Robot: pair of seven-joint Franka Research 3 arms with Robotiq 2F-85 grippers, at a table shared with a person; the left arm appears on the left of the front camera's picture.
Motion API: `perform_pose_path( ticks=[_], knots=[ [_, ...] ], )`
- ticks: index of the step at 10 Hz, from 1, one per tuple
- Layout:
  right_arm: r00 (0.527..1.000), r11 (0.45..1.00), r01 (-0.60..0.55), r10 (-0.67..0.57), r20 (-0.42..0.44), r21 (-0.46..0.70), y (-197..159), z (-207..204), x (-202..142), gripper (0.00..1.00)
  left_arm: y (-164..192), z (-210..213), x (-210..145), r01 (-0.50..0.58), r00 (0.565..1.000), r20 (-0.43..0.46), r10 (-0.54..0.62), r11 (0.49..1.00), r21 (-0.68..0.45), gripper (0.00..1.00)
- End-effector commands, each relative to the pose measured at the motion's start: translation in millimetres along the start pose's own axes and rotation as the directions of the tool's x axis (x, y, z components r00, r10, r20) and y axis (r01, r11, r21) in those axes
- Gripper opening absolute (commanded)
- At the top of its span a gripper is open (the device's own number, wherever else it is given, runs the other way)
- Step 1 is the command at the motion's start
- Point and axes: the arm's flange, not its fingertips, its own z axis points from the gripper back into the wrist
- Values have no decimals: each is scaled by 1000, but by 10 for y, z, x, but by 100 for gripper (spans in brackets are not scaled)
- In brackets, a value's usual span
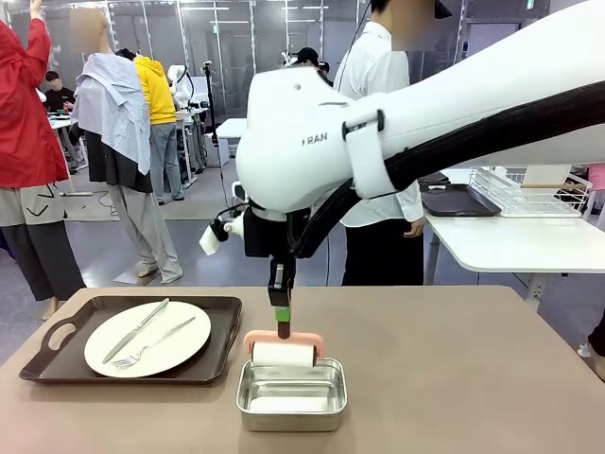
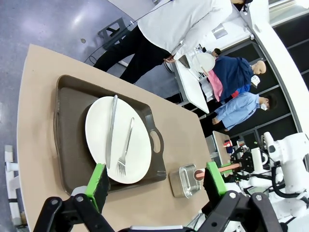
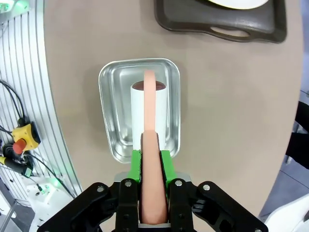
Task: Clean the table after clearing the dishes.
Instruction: Place the Lint Roller back on top of the Airtight Container.
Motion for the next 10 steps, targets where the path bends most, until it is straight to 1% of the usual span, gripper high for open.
perform_pose_path(
  ticks=[1,3,5,8,9,10],
  knots=[
    [1000,998,-30,30,-8,61,-44,-20,74,20,-2,37,-2,8,1000,-1,-8,1000,-12,100],
    [999,994,-30,35,-38,108,-86,-263,123,20,-2,37,-2,8,1000,-1,-8,1000,-12,100],
    [998,993,-43,49,-44,111,-164,-470,132,20,-2,37,-2,8,1000,-1,-8,1000,-12,100],
    [999,992,-46,49,-23,113,-324,-752,99,20,-2,37,-2,8,1000,-1,-8,1000,-12,100],
    [998,992,-62,63,-6,113,-377,-815,70,20,-2,37,-2,8,1000,-1,-8,1000,-12,100],
    [996,992,-82,84,-10,99,-405,-864,53,20,-2,37,-2,8,1000,-1,-8,1000,-12,100]
  ],
)
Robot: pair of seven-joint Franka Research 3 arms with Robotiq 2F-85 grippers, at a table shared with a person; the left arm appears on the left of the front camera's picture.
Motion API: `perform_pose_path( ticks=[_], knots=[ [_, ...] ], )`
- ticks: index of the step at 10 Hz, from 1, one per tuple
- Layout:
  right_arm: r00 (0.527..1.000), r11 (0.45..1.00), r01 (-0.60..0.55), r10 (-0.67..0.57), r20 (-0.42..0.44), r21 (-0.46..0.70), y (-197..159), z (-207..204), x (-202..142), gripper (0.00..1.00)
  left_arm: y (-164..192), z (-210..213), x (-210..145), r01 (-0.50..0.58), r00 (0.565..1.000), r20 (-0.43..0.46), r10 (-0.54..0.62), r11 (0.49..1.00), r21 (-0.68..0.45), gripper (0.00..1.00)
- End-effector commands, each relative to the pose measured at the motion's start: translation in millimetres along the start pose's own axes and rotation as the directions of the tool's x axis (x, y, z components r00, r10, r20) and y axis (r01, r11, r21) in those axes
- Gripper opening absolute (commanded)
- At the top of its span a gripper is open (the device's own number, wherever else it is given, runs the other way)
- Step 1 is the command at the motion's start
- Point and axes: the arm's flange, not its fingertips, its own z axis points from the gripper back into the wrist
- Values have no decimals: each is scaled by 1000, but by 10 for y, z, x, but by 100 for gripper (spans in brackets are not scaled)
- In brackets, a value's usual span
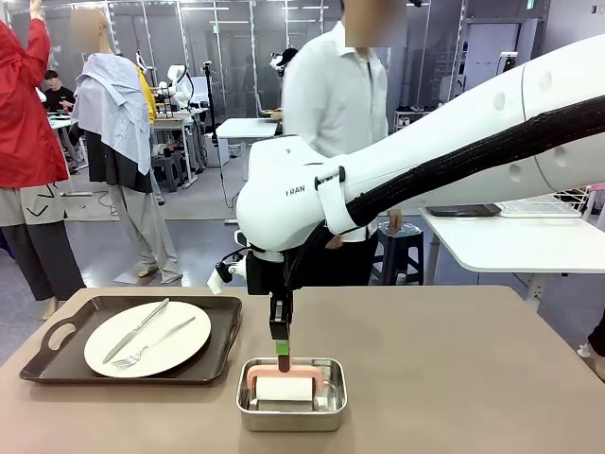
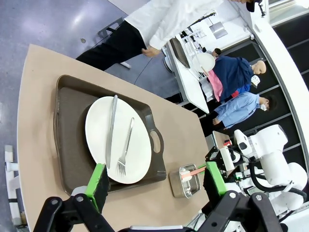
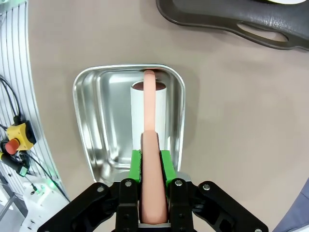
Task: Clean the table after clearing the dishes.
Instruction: Place the Lint Roller back on top of the Airtight Container.
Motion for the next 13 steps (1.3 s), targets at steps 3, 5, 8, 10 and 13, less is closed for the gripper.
perform_pose_path(
  ticks=[3,5,8,10,13],
  knots=[
    [999,999,-32,32,21,-10,-101,-113,-77,35,-2,37,-2,8,1000,-1,-8,1000,-12,100],
    [999,999,-37,38,29,-20,-114,-87,-101,72,-2,37,-2,8,1000,-1,-8,1000,-12,100],
    [999,999,-32,33,22,-24,-138,-69,-79,100,-2,37,-2,8,1000,-1,-8,1000,-12,100],
    [999,999,-30,31,29,-28,-155,-60,-60,100,-2,37,-2,8,1000,-1,-8,1000,-12,100],
    [1000,1000,-13,13,-13,-18,-246,-118,-65,100,-2,37,-2,8,1000,-1,-8,1000,-12,100]
  ],
)
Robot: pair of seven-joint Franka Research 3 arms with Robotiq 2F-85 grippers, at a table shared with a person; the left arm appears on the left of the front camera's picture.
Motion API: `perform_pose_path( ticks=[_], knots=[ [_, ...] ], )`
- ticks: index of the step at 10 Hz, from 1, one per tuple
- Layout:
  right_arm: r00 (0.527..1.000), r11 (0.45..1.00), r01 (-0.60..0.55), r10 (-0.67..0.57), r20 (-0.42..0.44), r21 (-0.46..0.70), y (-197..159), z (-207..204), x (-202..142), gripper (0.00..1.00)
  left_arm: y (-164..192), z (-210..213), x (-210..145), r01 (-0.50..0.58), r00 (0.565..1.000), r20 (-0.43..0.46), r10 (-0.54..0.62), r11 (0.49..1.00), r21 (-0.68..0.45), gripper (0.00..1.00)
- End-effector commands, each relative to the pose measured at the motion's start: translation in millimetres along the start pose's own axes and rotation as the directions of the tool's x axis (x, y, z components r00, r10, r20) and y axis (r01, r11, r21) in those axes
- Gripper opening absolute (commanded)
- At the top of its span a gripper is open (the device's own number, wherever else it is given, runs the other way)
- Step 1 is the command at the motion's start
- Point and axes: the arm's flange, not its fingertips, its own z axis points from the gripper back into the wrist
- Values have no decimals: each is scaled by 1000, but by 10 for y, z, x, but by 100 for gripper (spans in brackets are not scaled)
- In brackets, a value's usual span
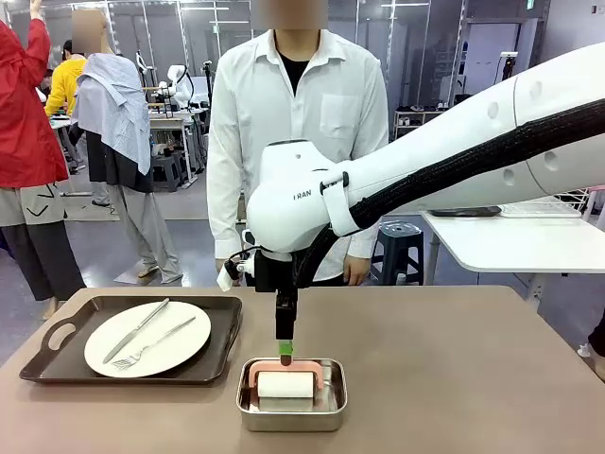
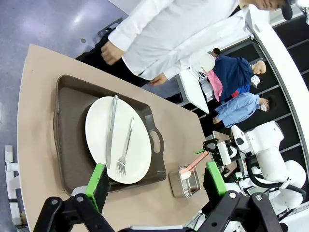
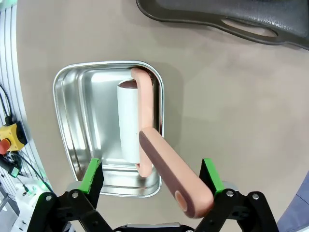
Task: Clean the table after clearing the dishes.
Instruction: Place the Lint Roller back on top of the Airtight Container, then when the right (or left) Handle tray is removed, use the right hand (or left hand) to clean the right (or left) side of the table with the Lint Roller.
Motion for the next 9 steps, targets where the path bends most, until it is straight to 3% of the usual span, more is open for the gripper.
perform_pose_path(
  ticks=[1,9],
  knots=[
    [1000,1000,1,-1,6,0,26,29,6,100,-2,37,-2,8,1000,-1,-8,1000,-12,100],
    [1000,1000,1,-1,6,0,26,29,6,100,-2,37,-2,8,1000,-1,-8,1000,-12,100]
  ],
)
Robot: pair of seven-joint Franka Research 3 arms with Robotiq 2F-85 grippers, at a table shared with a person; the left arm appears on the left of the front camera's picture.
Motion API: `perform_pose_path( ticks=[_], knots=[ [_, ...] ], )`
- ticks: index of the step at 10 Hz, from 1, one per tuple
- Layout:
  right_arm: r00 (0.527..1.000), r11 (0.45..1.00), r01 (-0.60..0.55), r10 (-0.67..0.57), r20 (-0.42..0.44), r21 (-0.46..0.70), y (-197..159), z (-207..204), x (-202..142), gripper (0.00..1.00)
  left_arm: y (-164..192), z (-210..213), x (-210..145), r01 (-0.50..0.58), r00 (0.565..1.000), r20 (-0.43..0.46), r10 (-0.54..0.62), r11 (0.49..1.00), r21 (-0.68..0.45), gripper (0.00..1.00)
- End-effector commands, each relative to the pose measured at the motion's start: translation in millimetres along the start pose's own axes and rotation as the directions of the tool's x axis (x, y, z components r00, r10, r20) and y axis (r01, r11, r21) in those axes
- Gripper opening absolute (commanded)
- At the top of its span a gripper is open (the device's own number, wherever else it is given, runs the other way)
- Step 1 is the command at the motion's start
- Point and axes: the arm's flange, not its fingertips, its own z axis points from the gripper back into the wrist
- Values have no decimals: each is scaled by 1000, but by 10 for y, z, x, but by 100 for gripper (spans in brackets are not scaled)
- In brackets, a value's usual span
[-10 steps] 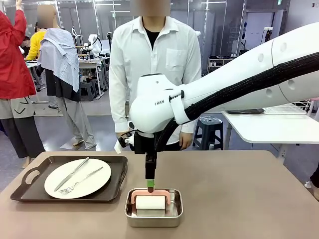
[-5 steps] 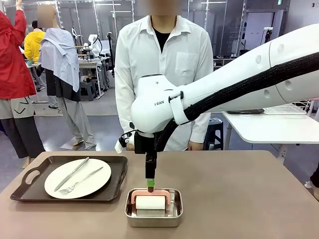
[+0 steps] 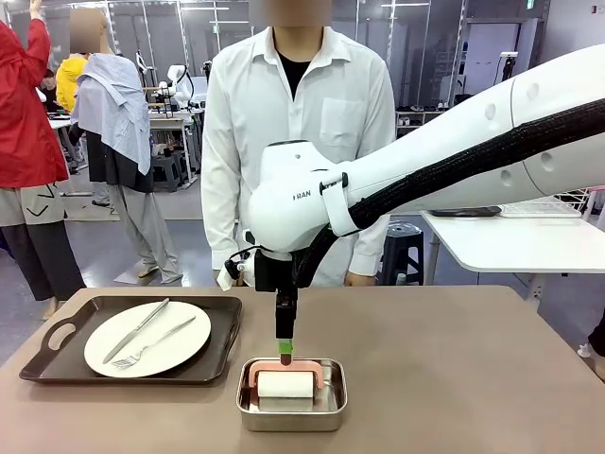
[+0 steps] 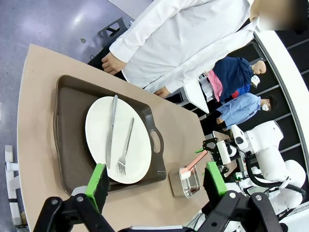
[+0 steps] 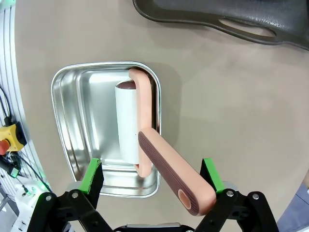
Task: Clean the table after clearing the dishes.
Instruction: When the right (or left) Handle tray is removed, use the right hand (or left hand) to clean the right (or left) side of the table with the Lint Roller.
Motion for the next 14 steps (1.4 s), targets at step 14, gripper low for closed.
perform_pose_path(
  ticks=[14],
  knots=[
    [-567,125,126,-805,175,984,228,-257,-5441,100,-2,37,-2,8,1000,-1,-8,1000,-12,100]
  ],
)
